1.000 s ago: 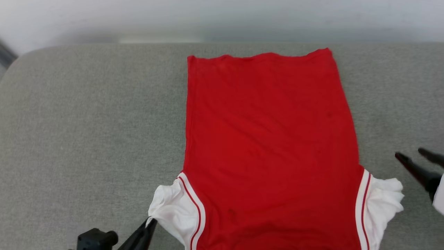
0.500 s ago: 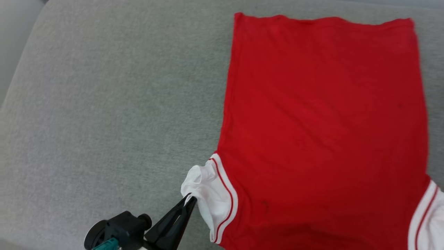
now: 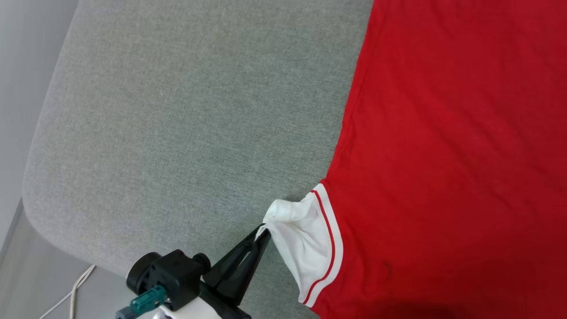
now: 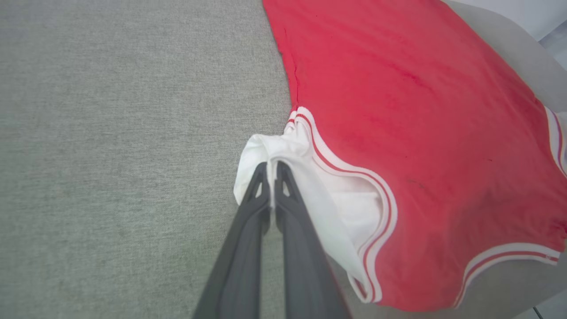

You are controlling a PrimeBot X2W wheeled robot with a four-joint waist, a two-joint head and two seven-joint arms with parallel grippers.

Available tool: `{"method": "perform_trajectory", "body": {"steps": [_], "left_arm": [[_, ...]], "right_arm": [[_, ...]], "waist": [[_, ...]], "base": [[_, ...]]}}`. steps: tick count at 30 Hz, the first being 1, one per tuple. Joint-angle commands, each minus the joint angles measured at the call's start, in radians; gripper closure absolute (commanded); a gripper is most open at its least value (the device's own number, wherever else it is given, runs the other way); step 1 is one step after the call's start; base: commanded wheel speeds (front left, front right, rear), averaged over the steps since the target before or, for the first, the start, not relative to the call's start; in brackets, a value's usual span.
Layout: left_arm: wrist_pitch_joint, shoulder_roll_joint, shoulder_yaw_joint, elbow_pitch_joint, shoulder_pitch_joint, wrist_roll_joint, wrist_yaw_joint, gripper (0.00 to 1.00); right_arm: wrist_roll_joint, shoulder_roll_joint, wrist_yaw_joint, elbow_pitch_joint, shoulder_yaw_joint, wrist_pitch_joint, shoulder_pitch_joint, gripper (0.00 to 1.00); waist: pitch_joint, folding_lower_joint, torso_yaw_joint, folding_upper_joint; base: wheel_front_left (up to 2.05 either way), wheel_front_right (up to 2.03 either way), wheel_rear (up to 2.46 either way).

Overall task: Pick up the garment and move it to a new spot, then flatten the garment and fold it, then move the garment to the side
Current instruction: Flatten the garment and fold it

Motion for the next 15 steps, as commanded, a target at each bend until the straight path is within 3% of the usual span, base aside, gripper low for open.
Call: {"method": "perform_trajectory", "body": {"steps": [1,6,14,15], "left_arm": [[-0.009,-0.014,-0.008,0.004,-0.020,0.005,-0.007,1.00],[-0.024,-0.041,-0.031,0.025,-0.046,0.008,-0.024,1.00],[-0.045,-0.062,-0.041,0.063,-0.068,0.000,-0.033,1.00],[-0.046,-0.064,-0.041,0.067,-0.068,0.000,-0.034,1.00]], "right_arm": [[-0.020,0.002,0.000,0.009,-0.013,0.013,-0.019,0.00],[-0.108,0.006,0.000,0.021,-0.052,0.057,-0.014,0.00],[-0.139,0.049,0.000,0.017,-0.072,0.098,0.077,0.00],[-0.145,0.048,0.000,0.016,-0.075,0.109,0.090,0.64]], "waist": [[0.044,-0.0002,0.040,0.0000],[0.073,-0.0002,0.070,0.0000],[0.079,-0.0002,0.086,0.0000],[0.077,-0.0002,0.086,0.0000]], "base": [[0.00,0.00,0.00],[0.00,0.00,0.00],[0.00,0.00,0.00],[0.00,0.00,0.00]]}}
